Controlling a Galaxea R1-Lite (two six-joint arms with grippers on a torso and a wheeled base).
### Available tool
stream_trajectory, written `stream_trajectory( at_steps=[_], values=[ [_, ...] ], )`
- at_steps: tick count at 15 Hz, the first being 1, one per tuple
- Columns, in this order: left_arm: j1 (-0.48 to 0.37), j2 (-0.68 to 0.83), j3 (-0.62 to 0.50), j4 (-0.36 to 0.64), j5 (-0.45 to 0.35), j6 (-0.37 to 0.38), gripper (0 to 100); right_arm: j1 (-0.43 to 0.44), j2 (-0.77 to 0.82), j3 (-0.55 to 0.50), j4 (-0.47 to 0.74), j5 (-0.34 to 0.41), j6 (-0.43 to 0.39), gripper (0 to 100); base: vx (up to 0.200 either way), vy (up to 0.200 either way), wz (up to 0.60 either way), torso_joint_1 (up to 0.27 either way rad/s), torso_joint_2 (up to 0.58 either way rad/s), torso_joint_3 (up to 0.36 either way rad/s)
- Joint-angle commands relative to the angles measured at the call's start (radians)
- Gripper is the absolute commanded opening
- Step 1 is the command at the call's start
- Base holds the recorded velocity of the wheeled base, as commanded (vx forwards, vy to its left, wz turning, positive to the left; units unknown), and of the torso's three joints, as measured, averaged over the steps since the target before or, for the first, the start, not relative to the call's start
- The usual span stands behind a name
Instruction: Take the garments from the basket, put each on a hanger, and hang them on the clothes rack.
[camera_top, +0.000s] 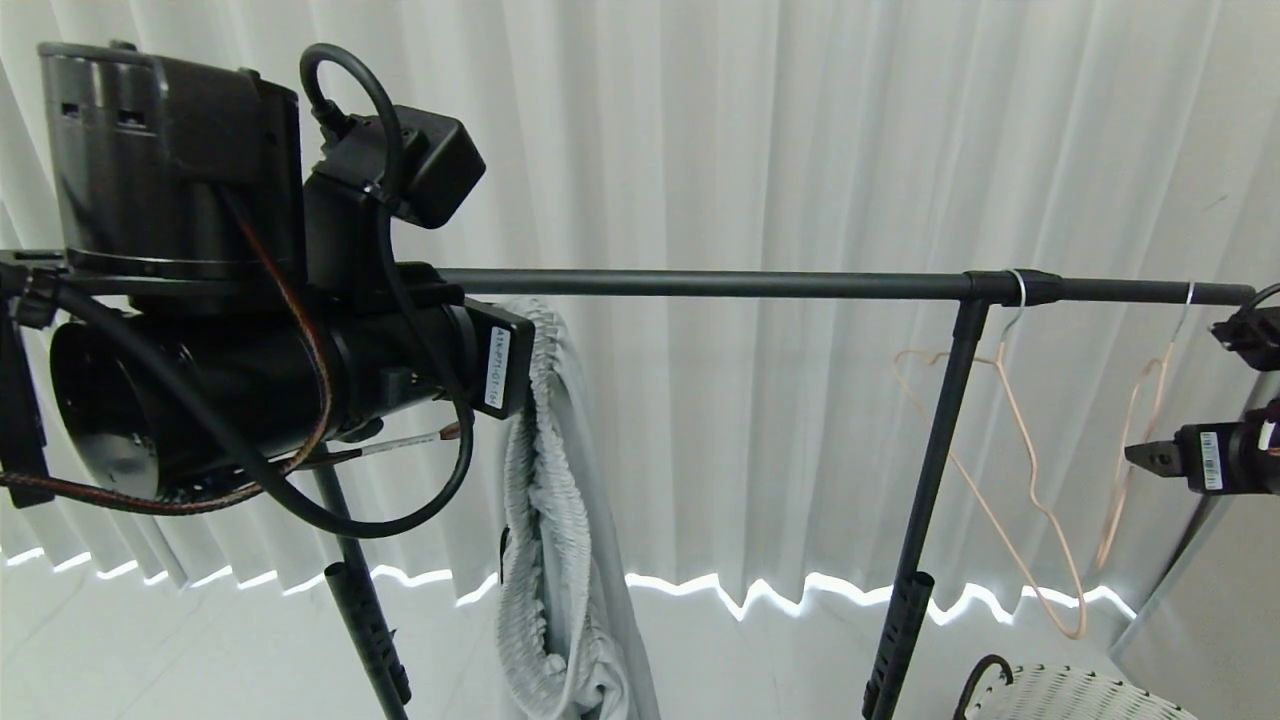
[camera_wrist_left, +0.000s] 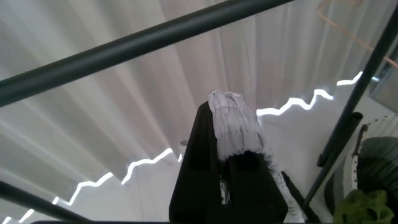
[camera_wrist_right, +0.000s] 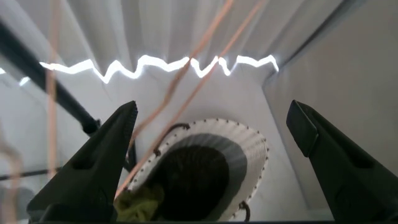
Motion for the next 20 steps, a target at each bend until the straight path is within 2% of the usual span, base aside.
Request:
stream_trajectory(
  at_steps=[1, 8, 11, 12, 17, 20],
  values=[
    [0.000, -0.001, 0.005, -0.001, 0.003, 0.000, 0, -0.027, 0.047, 0.003, 0.000, 0.001, 0.001, 100, 0.000, 0.000, 0.00, 0.000, 0.00, 0.000],
    [-0.002, -0.001, 0.048, -0.073, 0.015, 0.002, 0, -0.041, 0.049, 0.003, -0.006, 0.005, 0.001, 100, 0.000, 0.000, 0.00, 0.000, 0.00, 0.000],
    [-0.002, -0.004, 0.051, -0.080, 0.017, 0.003, 0, -0.060, 0.089, -0.030, -0.047, 0.101, 0.061, 100, 0.000, 0.000, 0.00, 0.000, 0.00, 0.000],
    [-0.002, -0.004, 0.052, -0.096, 0.020, 0.003, 0, -0.072, 0.118, -0.053, -0.050, 0.111, 0.064, 100, 0.000, 0.000, 0.00, 0.000, 0.00, 0.000],
    [-0.006, -0.012, 0.109, -0.164, 0.046, 0.017, 0, -0.152, 0.239, -0.132, -0.041, 0.114, 0.066, 100, 0.000, 0.000, 0.00, 0.000, 0.00, 0.000],
    [-0.006, -0.010, 0.143, -0.218, 0.046, 0.042, 0, -0.162, 0.253, -0.145, 0.002, 0.116, 0.066, 100, 0.000, 0.000, 0.00, 0.000, 0.00, 0.000]
  ],
)
